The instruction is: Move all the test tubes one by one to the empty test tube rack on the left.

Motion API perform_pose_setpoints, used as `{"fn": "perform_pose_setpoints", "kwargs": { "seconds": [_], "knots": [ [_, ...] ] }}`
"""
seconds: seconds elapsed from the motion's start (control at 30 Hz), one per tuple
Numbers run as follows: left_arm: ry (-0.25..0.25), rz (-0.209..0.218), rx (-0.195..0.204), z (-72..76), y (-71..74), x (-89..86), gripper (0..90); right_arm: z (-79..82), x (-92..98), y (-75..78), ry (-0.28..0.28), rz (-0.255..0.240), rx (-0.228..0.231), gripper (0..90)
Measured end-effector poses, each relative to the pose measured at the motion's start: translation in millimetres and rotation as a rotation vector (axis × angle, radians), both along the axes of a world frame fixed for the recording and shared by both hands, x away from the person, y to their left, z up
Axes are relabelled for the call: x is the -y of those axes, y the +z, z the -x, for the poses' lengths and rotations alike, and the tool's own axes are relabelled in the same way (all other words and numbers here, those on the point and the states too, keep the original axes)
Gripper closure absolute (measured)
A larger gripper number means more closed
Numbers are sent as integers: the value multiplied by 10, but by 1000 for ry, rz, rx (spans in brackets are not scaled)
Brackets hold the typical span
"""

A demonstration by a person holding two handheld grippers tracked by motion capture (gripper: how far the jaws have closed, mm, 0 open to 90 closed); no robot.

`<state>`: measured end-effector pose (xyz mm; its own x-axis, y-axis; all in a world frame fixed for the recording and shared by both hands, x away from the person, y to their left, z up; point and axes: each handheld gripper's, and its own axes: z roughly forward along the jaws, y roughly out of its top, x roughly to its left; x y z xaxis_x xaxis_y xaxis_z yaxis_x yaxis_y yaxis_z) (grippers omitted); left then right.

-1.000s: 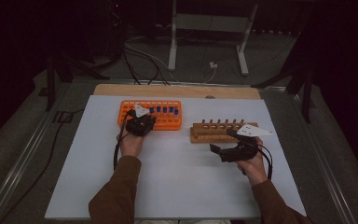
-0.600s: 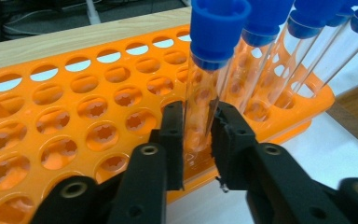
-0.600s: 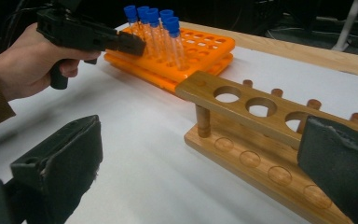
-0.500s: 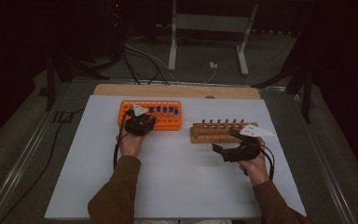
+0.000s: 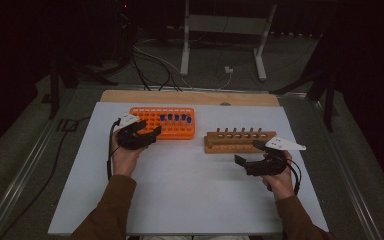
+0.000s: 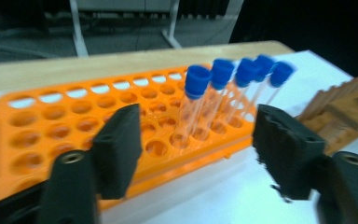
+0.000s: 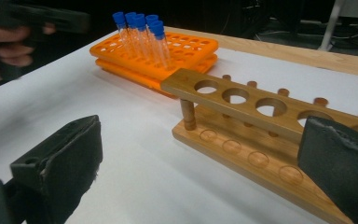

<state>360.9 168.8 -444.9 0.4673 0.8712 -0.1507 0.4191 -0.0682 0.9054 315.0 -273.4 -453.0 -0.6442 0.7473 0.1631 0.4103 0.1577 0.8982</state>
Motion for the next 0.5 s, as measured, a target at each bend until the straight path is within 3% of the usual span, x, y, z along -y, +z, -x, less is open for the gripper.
{"fn": "perform_pose_setpoints", "kwargs": {
  "seconds": [0.17, 0.23, 0.5],
  "knots": [
    [45, 28, 68, 353, 109, -265, 160, 64, 66, -2, -17, -5, 19, 1],
    [61, 15, 82, 477, 105, -330, 128, 81, 86, 2, -29, -4, 28, 1],
    [81, 11, 79, 903, -73, -481, 21, 143, 130, -35, -42, 13, 66, 0]
  ]
}}
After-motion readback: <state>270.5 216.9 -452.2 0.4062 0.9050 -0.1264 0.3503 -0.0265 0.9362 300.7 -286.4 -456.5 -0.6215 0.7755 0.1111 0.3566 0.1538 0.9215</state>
